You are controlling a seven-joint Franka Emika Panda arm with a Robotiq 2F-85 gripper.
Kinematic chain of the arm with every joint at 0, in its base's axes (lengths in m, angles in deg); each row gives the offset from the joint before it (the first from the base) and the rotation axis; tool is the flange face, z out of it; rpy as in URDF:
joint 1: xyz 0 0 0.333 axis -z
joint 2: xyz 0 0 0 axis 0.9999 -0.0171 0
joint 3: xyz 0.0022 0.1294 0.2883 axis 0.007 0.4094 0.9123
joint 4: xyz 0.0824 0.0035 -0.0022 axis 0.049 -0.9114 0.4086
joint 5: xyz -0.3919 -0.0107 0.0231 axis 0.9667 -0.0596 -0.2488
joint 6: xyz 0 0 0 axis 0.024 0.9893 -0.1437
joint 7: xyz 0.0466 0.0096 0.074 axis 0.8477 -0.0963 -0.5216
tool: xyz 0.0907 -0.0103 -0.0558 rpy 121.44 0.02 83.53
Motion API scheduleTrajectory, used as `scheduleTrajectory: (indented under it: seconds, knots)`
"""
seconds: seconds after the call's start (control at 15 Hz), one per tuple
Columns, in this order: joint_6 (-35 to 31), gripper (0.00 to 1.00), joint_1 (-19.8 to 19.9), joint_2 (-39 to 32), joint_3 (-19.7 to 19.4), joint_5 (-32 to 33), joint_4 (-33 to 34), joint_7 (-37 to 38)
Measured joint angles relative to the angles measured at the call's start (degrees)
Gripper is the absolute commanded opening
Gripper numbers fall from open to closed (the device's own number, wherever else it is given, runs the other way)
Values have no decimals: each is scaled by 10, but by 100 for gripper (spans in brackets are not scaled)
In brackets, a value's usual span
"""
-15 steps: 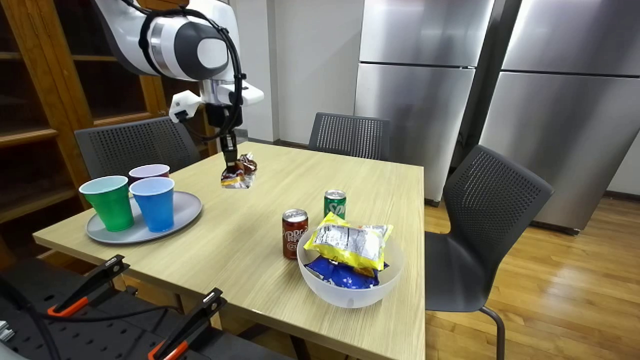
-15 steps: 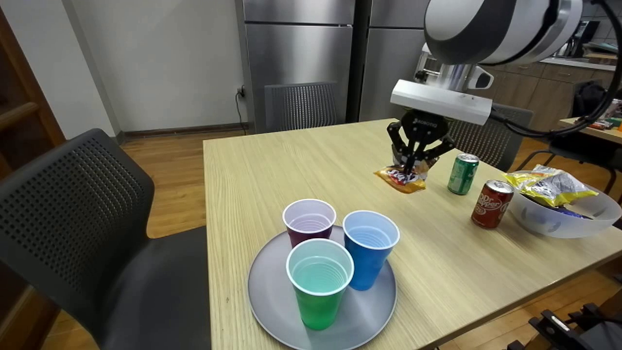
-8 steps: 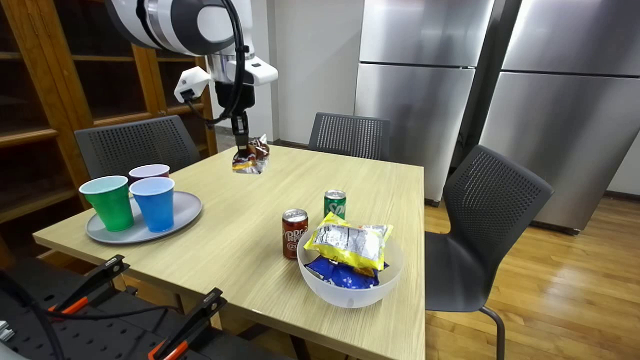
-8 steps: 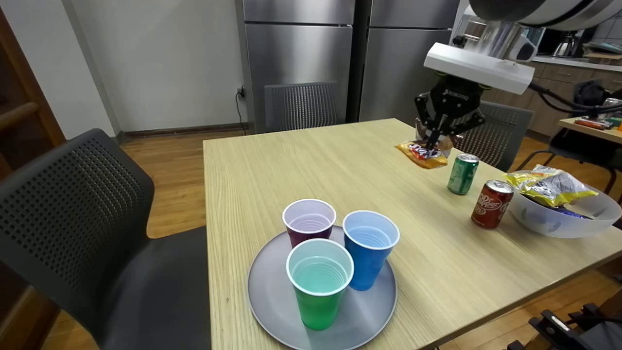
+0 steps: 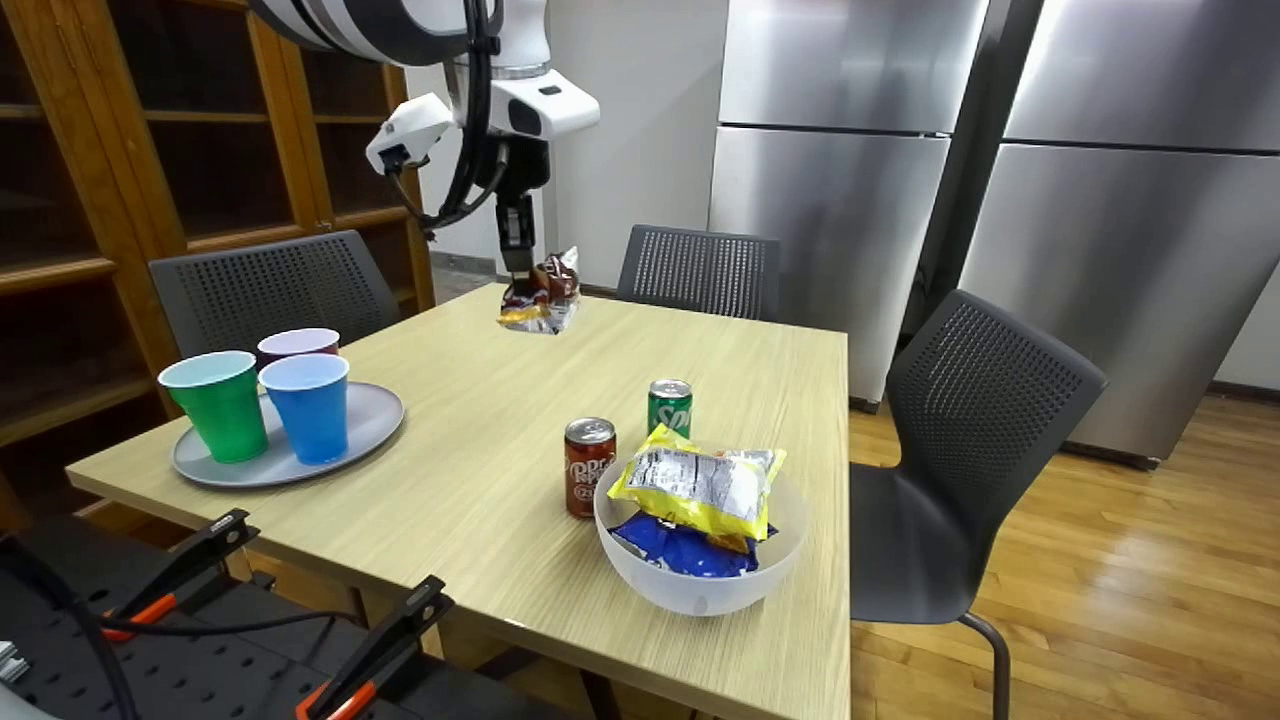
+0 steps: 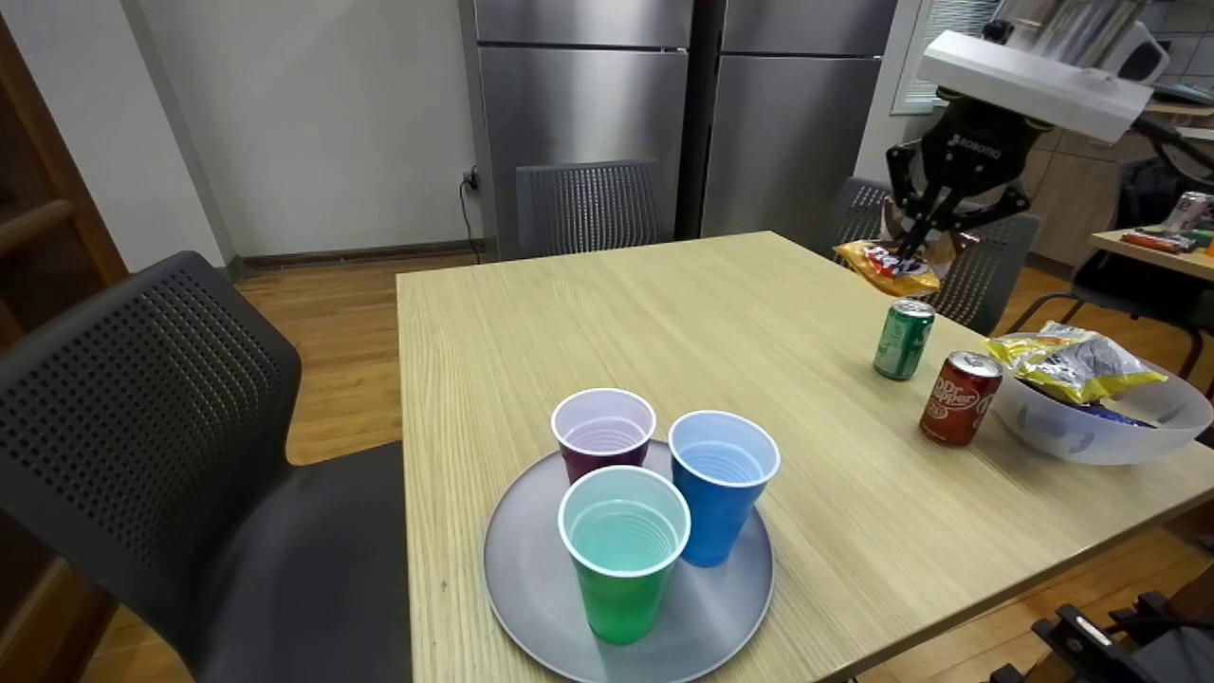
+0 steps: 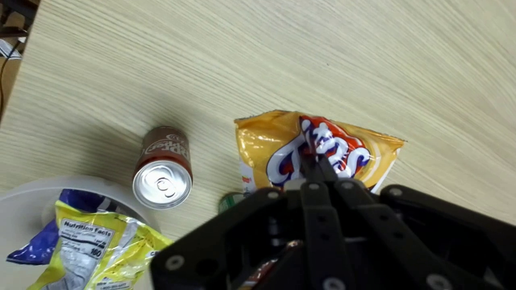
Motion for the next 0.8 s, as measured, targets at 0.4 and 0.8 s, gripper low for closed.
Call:
scheduleTrajectory:
  seconds: [0.4,0.8]
  knots:
    - [0,0,46,42,-18,1,-37,0]
    - [0,0,98,60,-30,12,-68,0]
